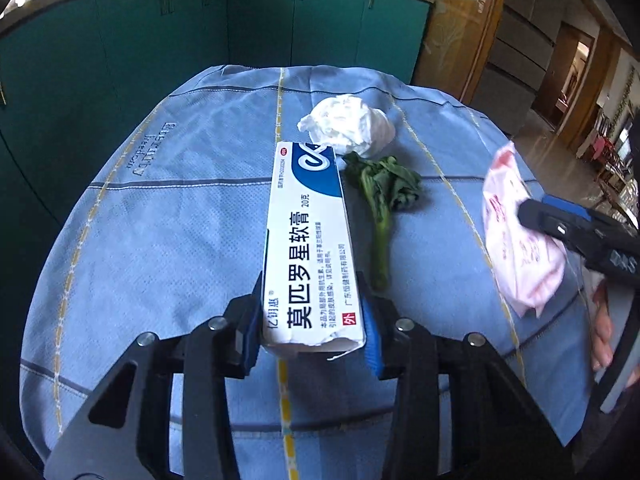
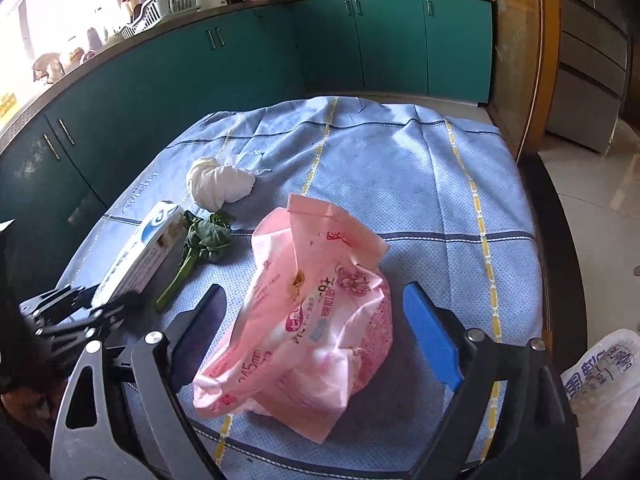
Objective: Collect trash
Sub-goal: 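Grasp the pink plastic bag with the right tool, then grasp the white ointment box with the left tool while the right tool holds the pink bag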
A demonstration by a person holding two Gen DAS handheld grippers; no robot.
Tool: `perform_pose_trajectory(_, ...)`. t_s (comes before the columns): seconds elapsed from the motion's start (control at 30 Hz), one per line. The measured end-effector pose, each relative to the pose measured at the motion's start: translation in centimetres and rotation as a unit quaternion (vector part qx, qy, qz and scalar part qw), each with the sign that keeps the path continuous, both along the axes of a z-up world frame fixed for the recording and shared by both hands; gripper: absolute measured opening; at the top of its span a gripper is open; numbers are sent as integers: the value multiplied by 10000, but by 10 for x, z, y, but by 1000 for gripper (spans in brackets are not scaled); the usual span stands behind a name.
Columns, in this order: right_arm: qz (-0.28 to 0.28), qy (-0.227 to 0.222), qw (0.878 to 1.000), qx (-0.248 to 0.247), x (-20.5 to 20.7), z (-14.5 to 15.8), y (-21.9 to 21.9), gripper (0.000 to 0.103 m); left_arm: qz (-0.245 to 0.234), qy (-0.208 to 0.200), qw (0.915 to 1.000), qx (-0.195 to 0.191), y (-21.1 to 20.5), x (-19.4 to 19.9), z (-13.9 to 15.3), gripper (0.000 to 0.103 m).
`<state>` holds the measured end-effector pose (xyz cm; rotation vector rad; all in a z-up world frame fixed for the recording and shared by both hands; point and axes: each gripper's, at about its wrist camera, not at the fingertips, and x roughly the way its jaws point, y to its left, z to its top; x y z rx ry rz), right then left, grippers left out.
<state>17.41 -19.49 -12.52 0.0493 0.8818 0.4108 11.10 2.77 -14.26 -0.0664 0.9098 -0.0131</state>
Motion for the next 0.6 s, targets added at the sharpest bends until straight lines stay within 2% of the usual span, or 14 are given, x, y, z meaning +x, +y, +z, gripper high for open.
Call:
perform_pose_trajectory(0.23,-15,188,9993,-321,5,-13,14,88,-414,91,9991,36,-5,-34,6,44)
perform_pose_trajectory(0.3,71,151,9992,-365,3,-14,19,88,-398,26,9992,42,-3,-37,8,49)
perform_pose_trajectory(0.37,180,77,9990,-400,1,-13,24,88,-318,-35,9995,80,-2,-37,9,64)
perform_pose_trajectory(0.4,224,51,9989,-417,0,-14,26,87,-265,-48,9996,65,0,-36,9,66)
perform_pose_trajectory(0.47,354,15,9984,-432,-2,-13,32,78,-254,-4,9997,-47,1,-34,8,71)
perform_pose_trajectory(0.6,583,2,9973,-435,-7,-13,40,62,-219,7,9997,-97,-1,-30,5,73)
